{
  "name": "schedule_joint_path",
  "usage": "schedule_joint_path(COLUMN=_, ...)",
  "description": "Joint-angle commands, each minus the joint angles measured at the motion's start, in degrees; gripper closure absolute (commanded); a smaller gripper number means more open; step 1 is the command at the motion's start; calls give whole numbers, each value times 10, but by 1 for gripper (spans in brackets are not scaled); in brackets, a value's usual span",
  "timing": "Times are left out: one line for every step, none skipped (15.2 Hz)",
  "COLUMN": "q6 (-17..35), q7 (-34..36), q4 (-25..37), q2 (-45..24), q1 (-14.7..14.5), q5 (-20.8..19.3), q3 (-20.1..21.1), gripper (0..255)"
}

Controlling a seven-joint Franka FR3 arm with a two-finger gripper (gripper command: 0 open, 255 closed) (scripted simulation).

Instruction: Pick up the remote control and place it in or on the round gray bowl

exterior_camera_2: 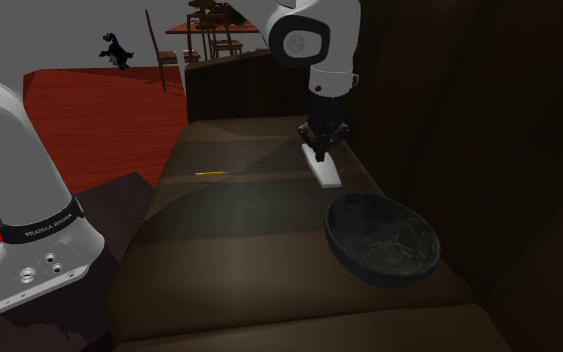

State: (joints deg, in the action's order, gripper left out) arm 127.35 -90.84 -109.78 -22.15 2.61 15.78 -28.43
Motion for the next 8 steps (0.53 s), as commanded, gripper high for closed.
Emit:
schedule_joint_path(q6=31, q7=2, q4=0, q2=-25, q1=2, q5=1, q3=-1, gripper=255)
schedule_joint_path(q6=30, q7=1, q4=2, q2=-27, q1=4, q5=2, q3=-1, gripper=255)
schedule_joint_path(q6=33, q7=-1, q4=-8, q2=-19, q1=4, q5=-1, q3=-3, gripper=255)
schedule_joint_path(q6=21, q7=-3, q4=-7, q2=1, q1=-1, q5=-2, q3=0, gripper=255)
schedule_joint_path(q6=21, q7=-3, q4=-7, q2=1, q1=-1, q5=-2, q3=0, gripper=0)
schedule_joint_path(q6=15, q7=2, q4=-8, q2=11, q1=0, q5=-8, q3=-8, gripper=0)
schedule_joint_path(q6=9, q7=7, q4=-9, q2=19, q1=1, q5=-14, q3=-14, gripper=0)
schedule_joint_path(q6=15, q7=4, q4=-11, q2=15, q1=2, q5=-11, q3=-13, gripper=0)
